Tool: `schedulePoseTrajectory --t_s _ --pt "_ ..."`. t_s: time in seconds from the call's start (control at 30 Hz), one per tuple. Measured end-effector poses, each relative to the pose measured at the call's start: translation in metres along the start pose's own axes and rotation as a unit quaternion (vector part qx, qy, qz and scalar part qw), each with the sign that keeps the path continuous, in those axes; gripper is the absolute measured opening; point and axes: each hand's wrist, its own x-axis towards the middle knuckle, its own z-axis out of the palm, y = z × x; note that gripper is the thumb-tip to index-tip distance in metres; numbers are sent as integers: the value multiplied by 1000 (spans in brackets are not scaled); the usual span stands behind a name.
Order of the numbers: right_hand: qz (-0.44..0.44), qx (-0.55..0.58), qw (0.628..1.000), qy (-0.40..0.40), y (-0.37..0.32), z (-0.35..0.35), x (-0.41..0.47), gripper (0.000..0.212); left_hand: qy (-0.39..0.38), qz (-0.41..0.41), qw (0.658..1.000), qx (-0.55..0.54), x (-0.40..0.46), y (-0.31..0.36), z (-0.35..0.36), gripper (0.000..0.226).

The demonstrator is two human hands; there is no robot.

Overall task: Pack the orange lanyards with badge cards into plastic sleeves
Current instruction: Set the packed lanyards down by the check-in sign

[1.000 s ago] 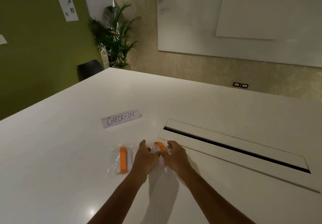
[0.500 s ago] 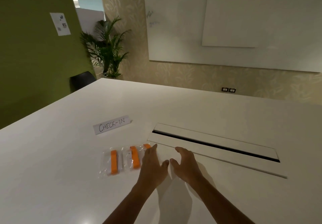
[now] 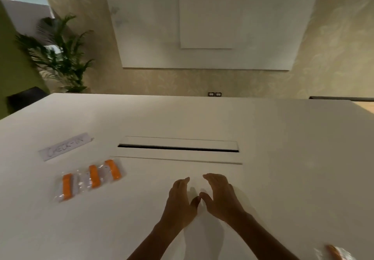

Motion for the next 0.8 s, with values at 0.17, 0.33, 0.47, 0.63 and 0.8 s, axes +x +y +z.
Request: schedulePoseTrajectory --t_s 0.17,0.33,0.47,0.63,0.8 --pt "25 -34 999 12 71 -47 -54 63 -56 58 997 1 -28 51 64 73" --pt "63 -46 996 33 130 -85 -99 61 -93 106 990 4 -53 97 113 73" --pt "96 -56 992 50 166 -111 -132 60 -111 134 985 4 -74 128 143 71" --pt "136 -56 987 66 199 -136 -172 60 -148 140 979 -15 -100 161 180 70" --pt "178 -49 980 68 224 -150 -203 61 -161 113 980 -25 -122 182 209 72"
